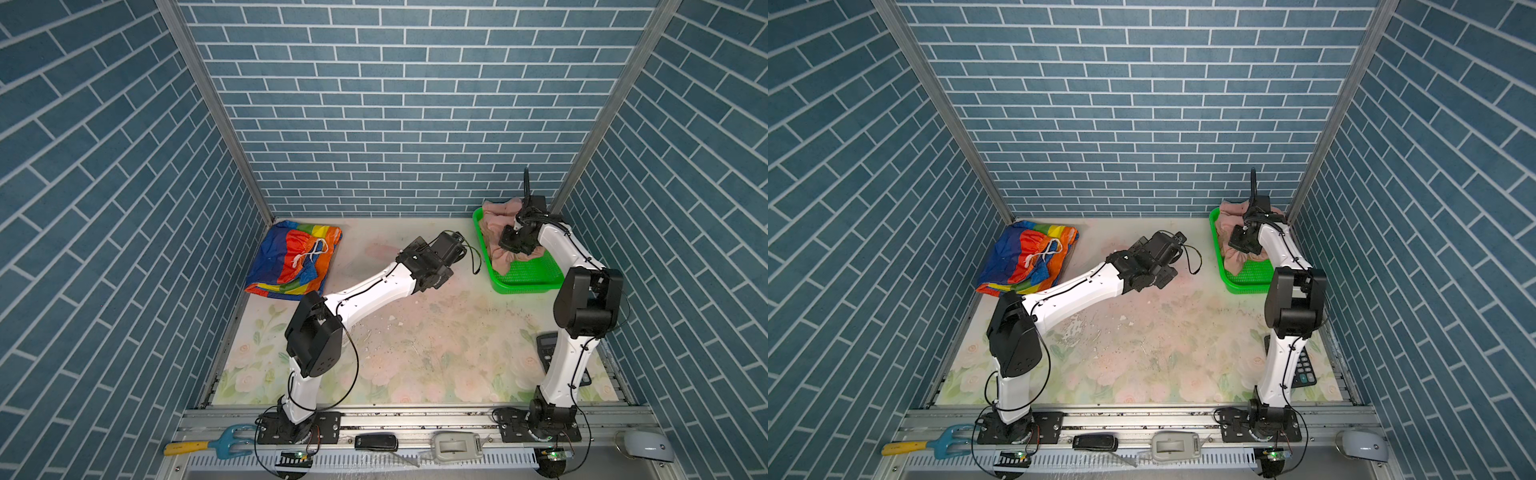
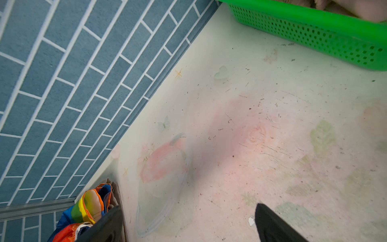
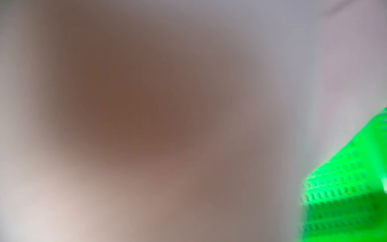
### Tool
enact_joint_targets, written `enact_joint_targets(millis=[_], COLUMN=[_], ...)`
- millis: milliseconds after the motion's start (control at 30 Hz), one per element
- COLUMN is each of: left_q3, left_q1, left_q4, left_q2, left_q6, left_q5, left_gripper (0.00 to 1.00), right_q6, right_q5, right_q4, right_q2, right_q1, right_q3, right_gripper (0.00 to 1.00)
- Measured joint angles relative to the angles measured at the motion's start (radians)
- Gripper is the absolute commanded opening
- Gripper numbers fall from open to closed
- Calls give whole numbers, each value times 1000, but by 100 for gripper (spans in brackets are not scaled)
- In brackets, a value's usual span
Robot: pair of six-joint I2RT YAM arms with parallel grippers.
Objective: Fold and stack the shorts
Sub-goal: 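Grasp the pink shorts in the green basket with the right gripper, then lift the pink shorts out and drop them mid-table with the right gripper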
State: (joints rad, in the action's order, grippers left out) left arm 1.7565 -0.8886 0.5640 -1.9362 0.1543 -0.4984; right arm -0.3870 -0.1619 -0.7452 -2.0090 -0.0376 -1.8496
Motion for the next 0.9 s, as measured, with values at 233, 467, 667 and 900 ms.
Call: enact_joint_targets(millis=[233, 467, 667, 900], left_q3=[3, -158, -397, -560], left_q1=[24, 125, 298, 389], left_q4=[16, -40, -80, -86], left_q2=[137, 452, 726, 800], left_q6=[-107, -232, -366, -435], left_q5=[27, 33, 94, 188], left_gripper=[100, 100, 99, 100], right_q6=[28, 33, 11, -41], right_q5=[-3, -217, -253, -231], right_q4=[-120, -81, 43, 145], right_q2=[87, 241, 358, 132], right_q1=[-160, -432, -388, -373], right_q3=[-437, -609, -268, 150], right_gripper=[0, 0, 40, 78])
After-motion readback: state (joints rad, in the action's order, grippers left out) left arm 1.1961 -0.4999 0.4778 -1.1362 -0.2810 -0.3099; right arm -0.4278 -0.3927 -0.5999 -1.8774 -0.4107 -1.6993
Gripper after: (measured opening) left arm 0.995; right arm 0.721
